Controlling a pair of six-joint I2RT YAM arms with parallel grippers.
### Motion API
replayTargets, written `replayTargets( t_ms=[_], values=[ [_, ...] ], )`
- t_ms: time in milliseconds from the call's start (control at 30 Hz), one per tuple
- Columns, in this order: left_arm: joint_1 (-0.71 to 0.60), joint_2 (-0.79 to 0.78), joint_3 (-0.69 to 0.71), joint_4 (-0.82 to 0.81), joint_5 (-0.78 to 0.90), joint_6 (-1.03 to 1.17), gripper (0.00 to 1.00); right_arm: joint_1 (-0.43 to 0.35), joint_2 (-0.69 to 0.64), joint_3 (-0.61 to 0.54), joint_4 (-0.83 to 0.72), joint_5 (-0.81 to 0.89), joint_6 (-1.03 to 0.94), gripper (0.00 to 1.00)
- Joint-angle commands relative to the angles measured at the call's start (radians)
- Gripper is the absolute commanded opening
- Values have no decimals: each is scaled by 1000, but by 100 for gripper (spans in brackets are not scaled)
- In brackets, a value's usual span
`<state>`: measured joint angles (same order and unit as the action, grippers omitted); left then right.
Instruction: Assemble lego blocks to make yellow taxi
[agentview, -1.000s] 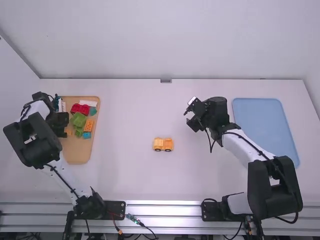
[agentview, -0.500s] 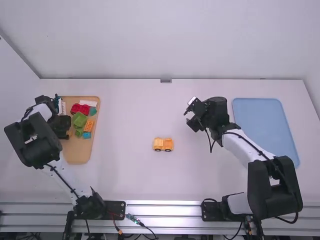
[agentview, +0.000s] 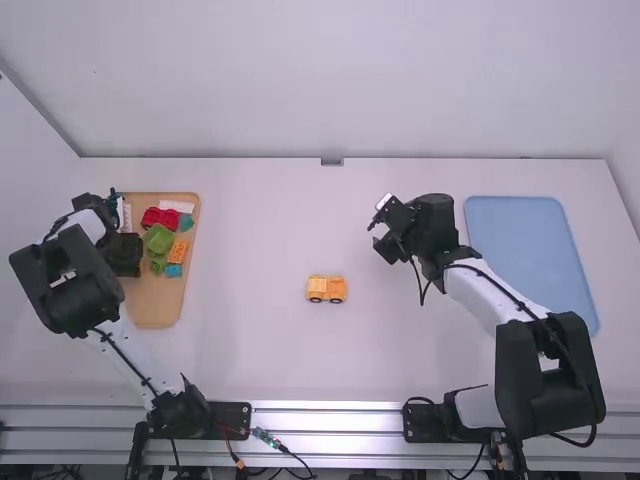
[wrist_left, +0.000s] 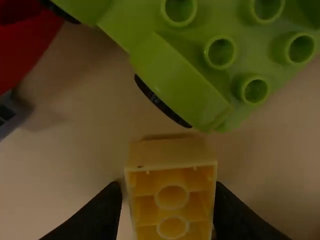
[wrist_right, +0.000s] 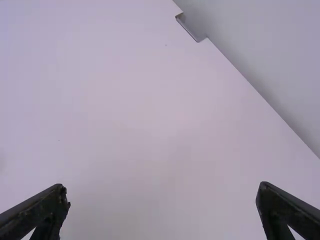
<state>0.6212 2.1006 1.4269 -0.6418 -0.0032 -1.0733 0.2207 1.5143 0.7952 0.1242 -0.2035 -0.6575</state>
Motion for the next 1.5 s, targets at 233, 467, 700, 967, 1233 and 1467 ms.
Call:
replayTargets(
  t_ms=[233,467,700,967,1233,1467],
  values=[
    [-12,4,-15,-2,8,10,38,3,-18,-3,-4,-10,6,99],
    [-12,4,-15,0,14,9,32,3,-18,-3,-4,-9,6,99],
    [-12,4,-15,-4,14,9,25,3,-18,-3,-4,-10,6,99],
    [-12,4,-15,-4,14,9,13,3,-18,-3,-4,-9,6,99],
    [-11,4,-15,-11,69,10,15,3,-18,-3,-4,-10,4,99],
    [-10,4,-15,7,50,10,2,3,-18,-3,-4,-9,3,99]
  ],
)
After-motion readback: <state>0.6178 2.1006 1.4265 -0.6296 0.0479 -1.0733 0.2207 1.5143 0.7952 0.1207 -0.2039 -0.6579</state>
